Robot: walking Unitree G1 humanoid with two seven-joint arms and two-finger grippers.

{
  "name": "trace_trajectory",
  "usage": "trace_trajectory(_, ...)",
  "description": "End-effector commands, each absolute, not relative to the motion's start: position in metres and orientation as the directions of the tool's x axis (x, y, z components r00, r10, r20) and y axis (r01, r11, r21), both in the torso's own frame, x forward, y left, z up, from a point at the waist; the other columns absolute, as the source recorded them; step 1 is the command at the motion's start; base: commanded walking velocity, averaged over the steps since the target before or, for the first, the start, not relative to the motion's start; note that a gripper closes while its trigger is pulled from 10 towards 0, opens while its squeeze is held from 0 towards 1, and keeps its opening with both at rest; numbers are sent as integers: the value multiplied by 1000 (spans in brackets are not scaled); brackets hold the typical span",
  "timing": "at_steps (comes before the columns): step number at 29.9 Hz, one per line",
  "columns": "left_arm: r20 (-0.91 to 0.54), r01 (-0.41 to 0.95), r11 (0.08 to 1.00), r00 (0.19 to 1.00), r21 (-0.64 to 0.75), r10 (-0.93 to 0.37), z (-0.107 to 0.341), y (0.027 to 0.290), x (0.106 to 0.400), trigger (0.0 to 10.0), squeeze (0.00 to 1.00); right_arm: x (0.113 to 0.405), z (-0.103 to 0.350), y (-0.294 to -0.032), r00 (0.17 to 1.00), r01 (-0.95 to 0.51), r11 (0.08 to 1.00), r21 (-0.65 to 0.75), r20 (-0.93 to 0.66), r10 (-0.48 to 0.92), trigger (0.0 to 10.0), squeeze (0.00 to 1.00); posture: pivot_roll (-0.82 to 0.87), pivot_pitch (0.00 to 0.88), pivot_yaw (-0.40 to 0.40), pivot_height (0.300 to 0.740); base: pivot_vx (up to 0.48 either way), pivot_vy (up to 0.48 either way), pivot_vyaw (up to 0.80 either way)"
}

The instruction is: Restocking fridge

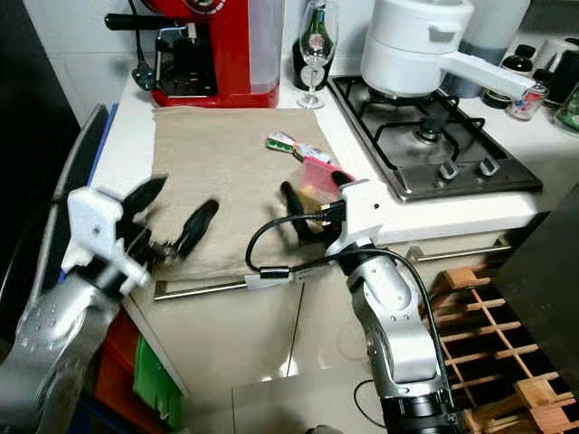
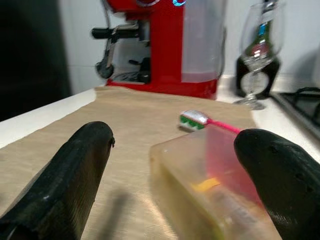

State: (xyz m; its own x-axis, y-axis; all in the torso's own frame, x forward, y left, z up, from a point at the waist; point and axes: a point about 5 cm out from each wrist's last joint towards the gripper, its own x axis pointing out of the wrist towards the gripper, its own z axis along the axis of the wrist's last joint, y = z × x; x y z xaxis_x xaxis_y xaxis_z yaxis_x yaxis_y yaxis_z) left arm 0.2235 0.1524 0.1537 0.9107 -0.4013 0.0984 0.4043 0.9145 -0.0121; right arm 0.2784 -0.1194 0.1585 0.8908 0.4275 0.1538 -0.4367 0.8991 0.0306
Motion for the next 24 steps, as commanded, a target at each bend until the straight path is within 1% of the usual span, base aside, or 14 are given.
trace_trajectory(1, 129, 384, 923, 916, -3, -380, 158, 155, 220, 10000, 0, 277, 161, -119, 882, -455, 890, 30, 151, 446, 10000, 204, 7, 0, -15, 740, 0, 0, 0)
trace_trajectory(4, 115, 320, 947, 942, -13, -316, 150, 164, 214, 10000, 0, 274, 152, -122, 881, -464, 885, 23, 110, 459, 10000, 204, 14, 0, -30, 740, 0, 0, 0)
trace_trajectory(6, 114, 302, 953, 947, -6, -299, 149, 166, 215, 10000, 0, 271, 145, -122, 867, -495, 868, 26, 76, 492, 10000, 208, 14, 0, -34, 740, 0, 0, 0)
trace_trajectory(7, 115, 297, 955, 948, -1, -295, 149, 167, 216, 10000, 0, 269, 141, -120, 856, -516, 856, 30, 55, 514, 10000, 208, 15, 0, -35, 740, 0, 0, 0)
trace_trajectory(8, 119, 295, 955, 948, 5, -294, 150, 167, 218, 10000, 0, 266, 135, -117, 828, -560, 828, 36, 27, 559, 10000, 212, 16, 0, -36, 740, 0, 0, 0)
trace_trajectory(12, 122, 295, 955, 948, 17, -295, 150, 167, 221, 10000, 0, 258, 128, -112, 769, -638, 768, 57, -20, 640, 10000, 216, 14, 0, -33, 740, 0, 0, 0)
trace_trajectory(13, 122, 295, 955, 948, 17, -295, 150, 167, 221, 10000, 0, 258, 128, -112, 769, -638, 768, 57, -20, 640, 10000, 216, 14, 0, -33, 740, 0, 0, 0)
trace_trajectory(16, 125, 291, 957, 949, 22, -291, 150, 169, 224, 10000, 0, 256, 129, -108, 734, -678, 733, 51, -12, 679, 10000, 224, 12, 0, -31, 740, 0, 0, 0)
trace_trajectory(18, 127, 285, 958, 950, 15, -285, 150, 168, 227, 10000, 0, 258, 131, -101, 705, -710, 705, -2, -4, 710, 10000, 239, 8, 0, -27, 740, 0, 0, 0)
trace_trajectory(21, 129, 285, 959, 950, 11, -284, 151, 166, 230, 10000, 0, 263, 132, -98, 696, -718, 696, -24, 0, 718, 10000, 243, 7, 0, -27, 740, 0, 0, 0)
trace_trajectory(24, 141, 283, 959, 949, 7, -281, 154, 163, 233, 10000, 0, 271, 134, -99, 704, -709, 703, -52, 0, 710, 10000, 239, 12, 0, -32, 740, 0, 0, 0)
